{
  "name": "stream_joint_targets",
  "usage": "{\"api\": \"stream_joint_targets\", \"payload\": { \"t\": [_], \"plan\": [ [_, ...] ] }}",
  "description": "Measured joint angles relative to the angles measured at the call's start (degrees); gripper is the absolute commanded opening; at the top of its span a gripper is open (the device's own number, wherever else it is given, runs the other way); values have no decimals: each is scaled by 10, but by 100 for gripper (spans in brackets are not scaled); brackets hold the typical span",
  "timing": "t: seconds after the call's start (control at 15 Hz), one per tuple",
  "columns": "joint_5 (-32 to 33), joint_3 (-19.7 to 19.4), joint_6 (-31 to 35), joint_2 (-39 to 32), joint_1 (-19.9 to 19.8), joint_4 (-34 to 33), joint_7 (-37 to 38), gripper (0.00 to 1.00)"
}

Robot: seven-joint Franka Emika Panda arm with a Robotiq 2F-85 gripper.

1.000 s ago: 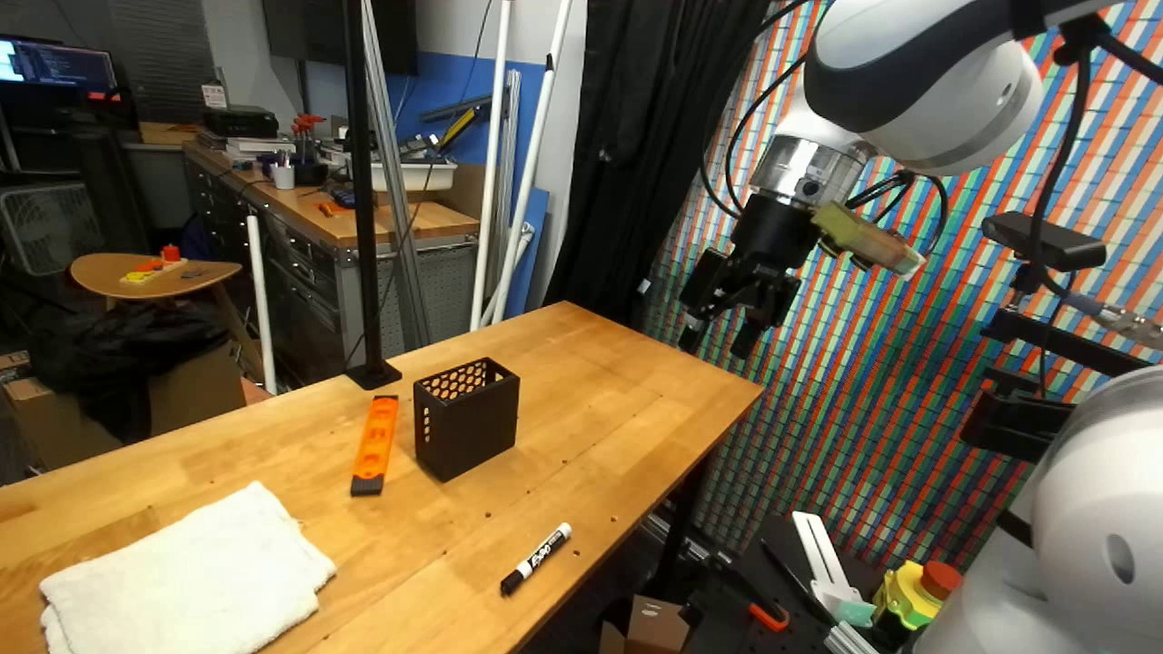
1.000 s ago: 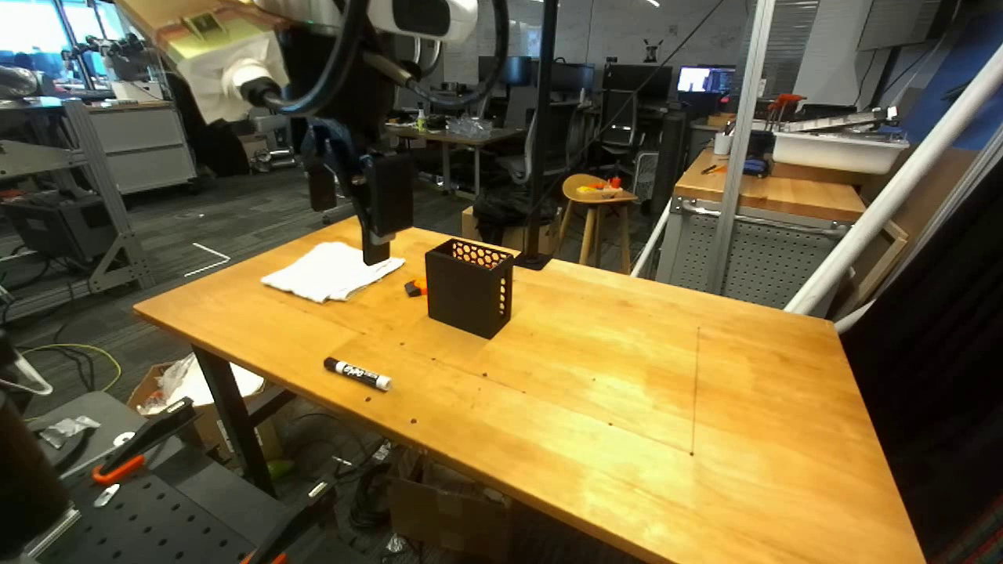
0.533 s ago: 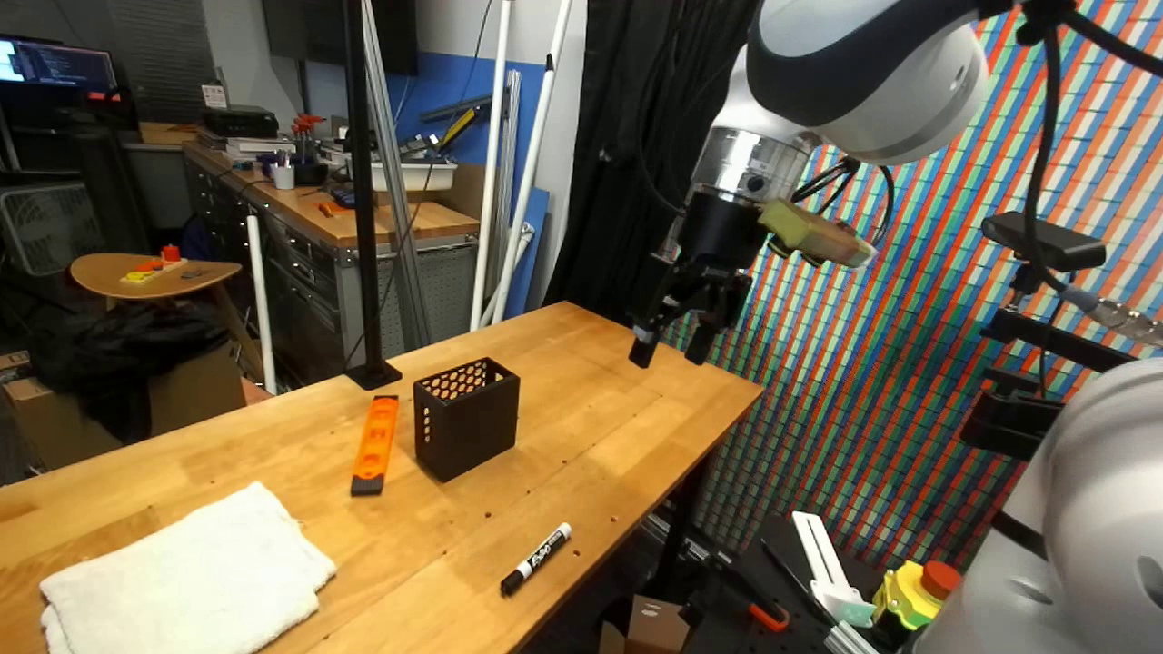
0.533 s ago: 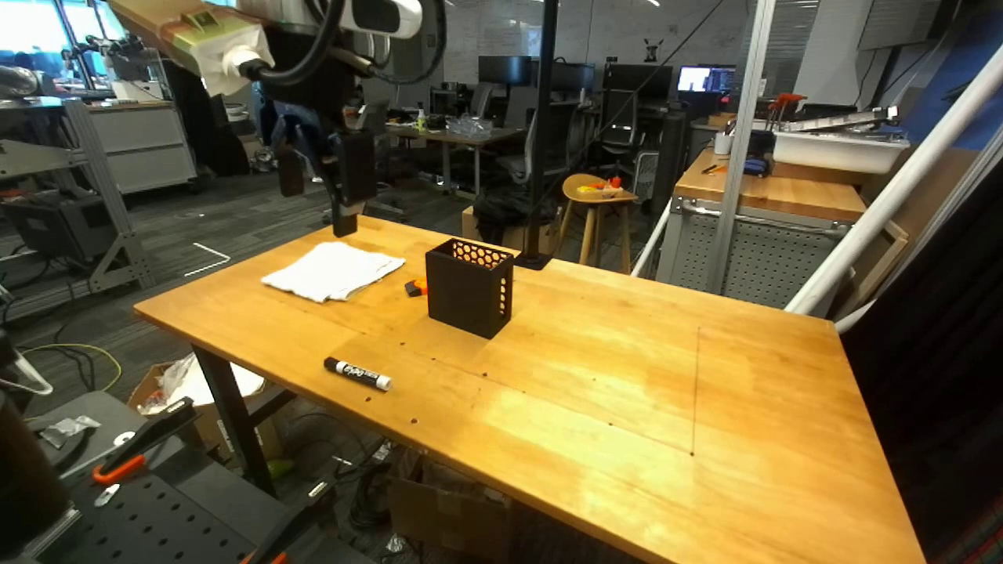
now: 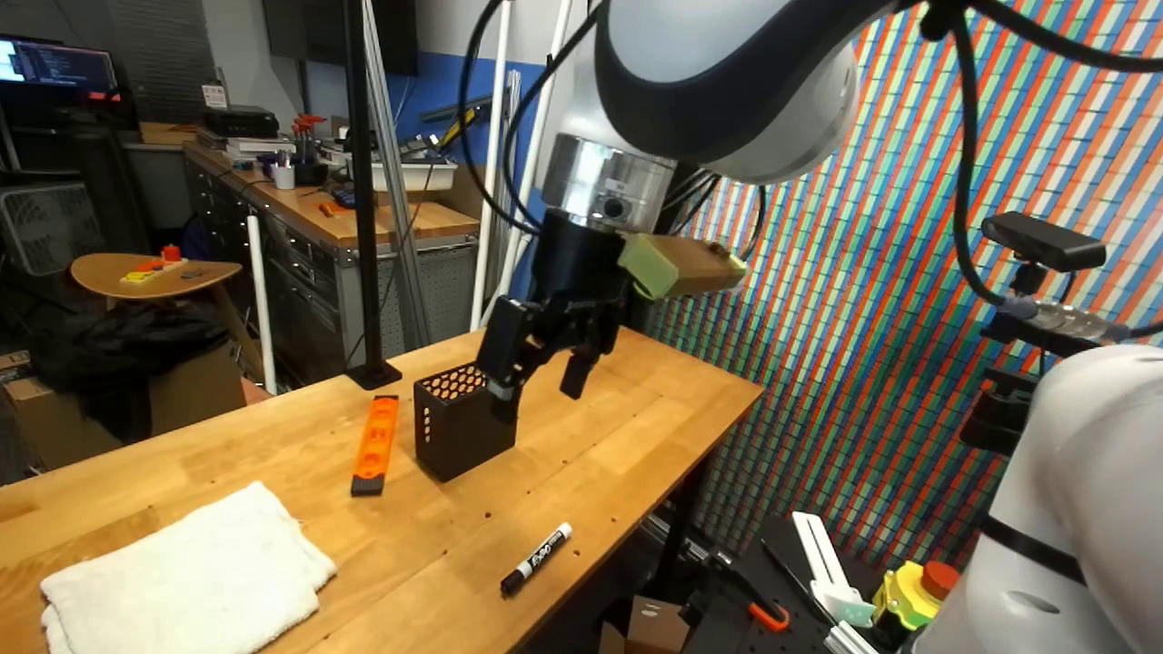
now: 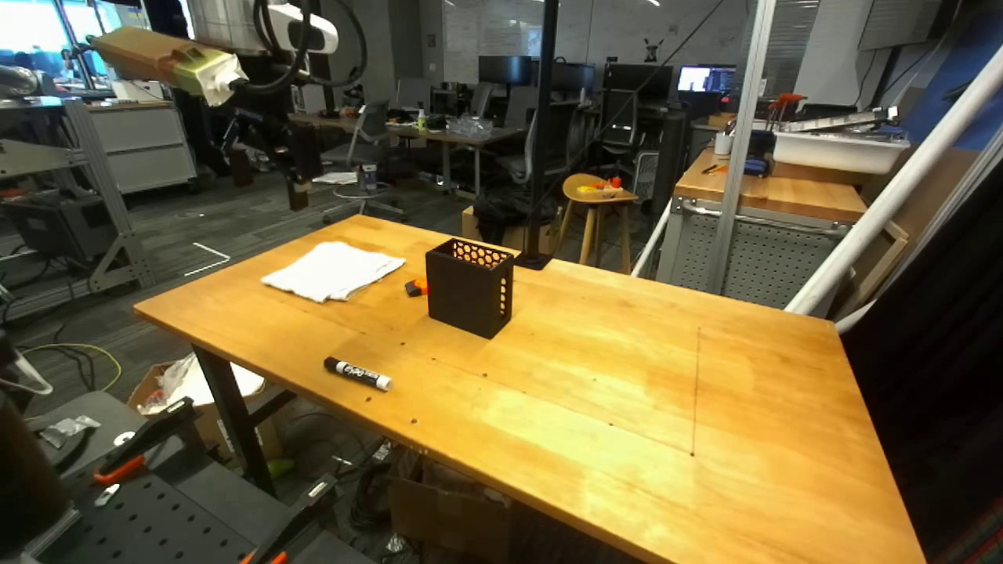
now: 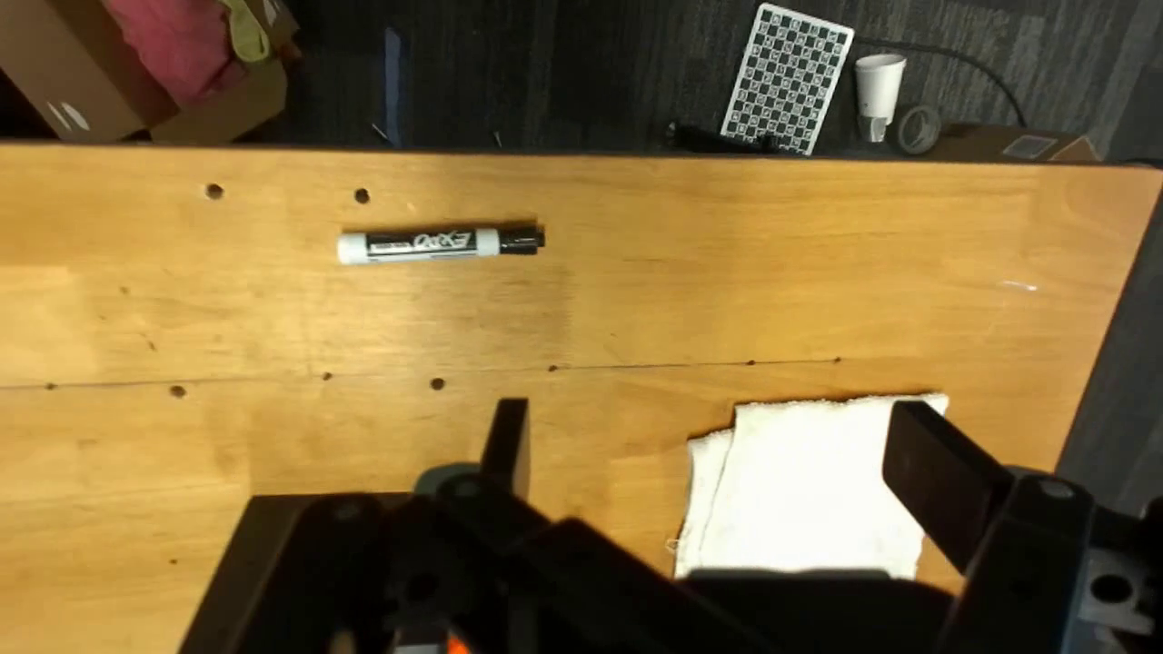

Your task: Put the towel into the box.

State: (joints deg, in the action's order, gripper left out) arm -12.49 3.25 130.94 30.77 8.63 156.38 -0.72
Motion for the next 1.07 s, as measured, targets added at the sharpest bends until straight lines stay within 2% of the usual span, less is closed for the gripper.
{"api": "stream_joint_targets", "payload": {
  "t": [0.33,0.67,1.07],
  "plan": [
    [1,57,48,-100,51,-71,2,100],
    [60,109,58,-222,66,-183,1,100],
    [141,118,56,-366,66,-340,-20,100]
  ]
}}
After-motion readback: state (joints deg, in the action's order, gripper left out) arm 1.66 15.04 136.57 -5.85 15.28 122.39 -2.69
